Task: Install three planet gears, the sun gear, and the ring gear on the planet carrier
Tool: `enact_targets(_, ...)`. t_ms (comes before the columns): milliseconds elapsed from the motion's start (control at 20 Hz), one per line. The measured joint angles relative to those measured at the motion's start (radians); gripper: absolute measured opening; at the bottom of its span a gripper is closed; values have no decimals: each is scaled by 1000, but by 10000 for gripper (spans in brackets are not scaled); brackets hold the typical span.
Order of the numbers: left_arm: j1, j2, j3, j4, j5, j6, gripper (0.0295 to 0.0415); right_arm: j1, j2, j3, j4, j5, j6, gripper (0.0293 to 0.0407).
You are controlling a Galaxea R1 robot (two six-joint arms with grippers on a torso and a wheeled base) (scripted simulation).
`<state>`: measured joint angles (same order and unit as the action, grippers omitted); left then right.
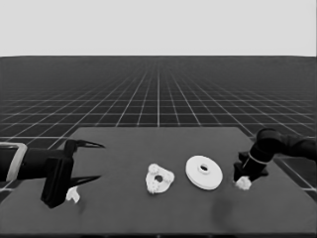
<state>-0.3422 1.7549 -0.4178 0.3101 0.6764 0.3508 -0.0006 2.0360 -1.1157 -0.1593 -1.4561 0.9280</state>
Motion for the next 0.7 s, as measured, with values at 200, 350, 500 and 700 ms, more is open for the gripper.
enact_targets(200,0,0,0,0,0,0,385,27,513,-3,-26,-114,597,310)
enact_targets(350,0,0,0,0,0,0,385,31,928,-408,-6,-96,522,310)
enact_targets(500,0,0,0,0,0,0,385,31,1008,-542,-2,-86,462,310)
enact_targets(700,0,0,0,0,0,0,385,-51,1036,-615,-79,-63,421,310)
